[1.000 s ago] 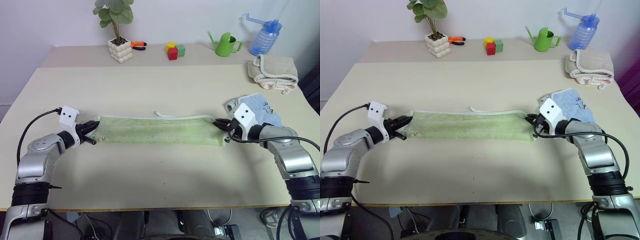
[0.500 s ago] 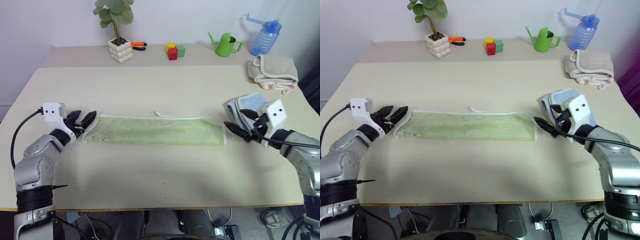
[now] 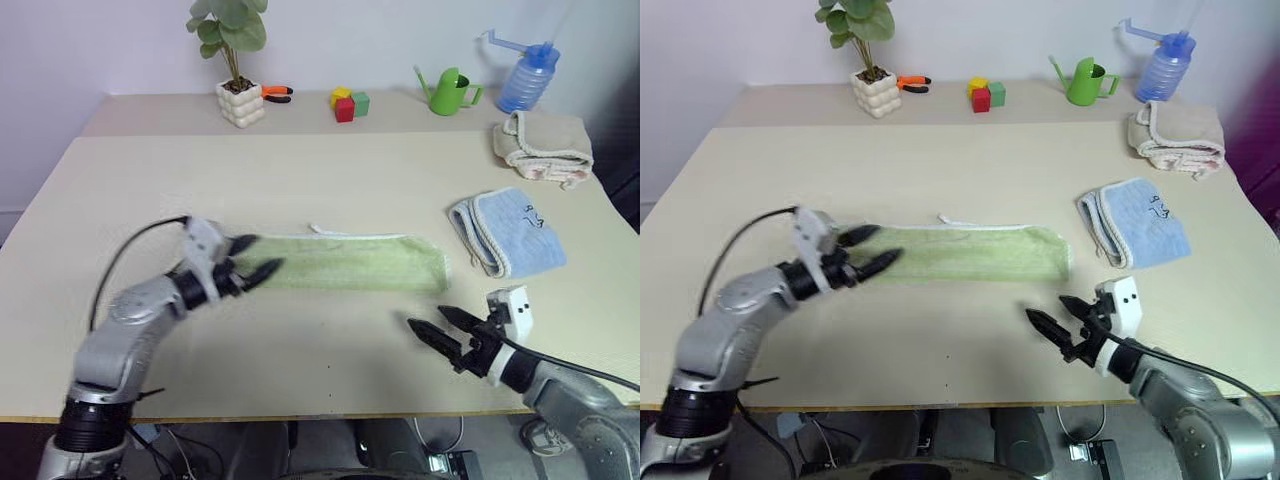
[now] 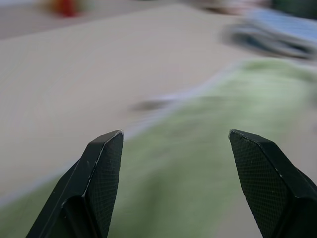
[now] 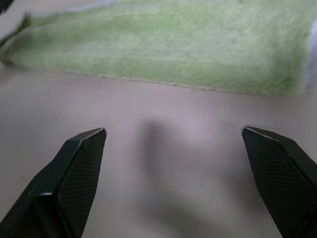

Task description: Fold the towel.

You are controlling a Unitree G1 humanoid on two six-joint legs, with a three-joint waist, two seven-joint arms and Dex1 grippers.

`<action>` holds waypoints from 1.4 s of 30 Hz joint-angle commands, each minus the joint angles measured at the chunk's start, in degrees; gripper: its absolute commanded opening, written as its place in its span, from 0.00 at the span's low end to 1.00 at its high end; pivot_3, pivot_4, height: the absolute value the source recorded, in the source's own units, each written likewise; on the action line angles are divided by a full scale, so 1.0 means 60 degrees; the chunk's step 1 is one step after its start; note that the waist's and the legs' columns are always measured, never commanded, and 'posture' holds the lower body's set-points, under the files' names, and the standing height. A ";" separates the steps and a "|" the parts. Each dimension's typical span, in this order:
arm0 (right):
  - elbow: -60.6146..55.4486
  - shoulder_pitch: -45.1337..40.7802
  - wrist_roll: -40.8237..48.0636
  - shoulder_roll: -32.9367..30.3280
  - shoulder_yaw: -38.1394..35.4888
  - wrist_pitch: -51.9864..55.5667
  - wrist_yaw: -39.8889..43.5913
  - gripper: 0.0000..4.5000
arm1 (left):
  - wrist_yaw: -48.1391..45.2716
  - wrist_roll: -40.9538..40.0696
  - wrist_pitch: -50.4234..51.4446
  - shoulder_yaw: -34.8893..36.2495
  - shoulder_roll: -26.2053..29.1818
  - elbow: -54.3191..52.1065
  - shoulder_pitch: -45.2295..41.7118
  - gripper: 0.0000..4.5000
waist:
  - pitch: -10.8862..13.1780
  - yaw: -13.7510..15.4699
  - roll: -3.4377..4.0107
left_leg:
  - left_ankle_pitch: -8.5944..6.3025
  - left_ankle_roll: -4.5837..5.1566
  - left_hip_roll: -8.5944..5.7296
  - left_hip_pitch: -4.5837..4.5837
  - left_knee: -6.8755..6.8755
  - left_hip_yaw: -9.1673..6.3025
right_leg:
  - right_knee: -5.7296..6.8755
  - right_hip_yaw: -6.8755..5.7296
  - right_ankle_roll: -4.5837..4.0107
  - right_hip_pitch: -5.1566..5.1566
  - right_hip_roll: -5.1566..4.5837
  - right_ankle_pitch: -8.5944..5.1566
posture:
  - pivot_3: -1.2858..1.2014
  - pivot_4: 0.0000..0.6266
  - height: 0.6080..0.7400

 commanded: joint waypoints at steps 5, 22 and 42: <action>0.0701 -0.1383 0.0540 0.1654 -0.0550 0.0996 -0.3066 0.99 | -0.0304 0.0207 -0.0234 -0.0738 -0.0159 -0.0633 -0.0144 0.77 | -0.0020 -0.0001 -0.0017 | 0.0000 0.0001 0.0003 0.0014 0.0002 0.0001 | -0.0004 0.0000 0.0000 0.0020 0.0020 0.0000 | 0.52 0.24 0.90; 0.2320 -0.3563 0.0723 0.1805 -0.1362 0.0827 -0.4844 0.01 | 0.0211 0.0382 -0.0205 -0.0724 -0.0511 -0.0664 0.0163 0.77 | -0.0018 0.0025 -0.0012 | -0.0008 0.0015 0.0004 0.0126 -0.0008 -0.0006 | -0.0035 -0.0008 0.0002 0.0150 0.0036 -0.0006 | 0.52 0.24 0.90; 0.0643 -0.5300 -0.2427 -0.2243 0.4718 -0.0600 -0.0633 0.01 | 0.0331 0.0619 -0.0319 -0.0718 -0.0624 -0.0260 -0.0047 0.77 | 0.0005 0.0030 0.0018 | -0.0013 0.0024 0.0019 0.0100 -0.0016 -0.0018 | -0.0114 -0.0023 0.0007 0.0156 0.0044 -0.0010 | 0.52 0.24 0.90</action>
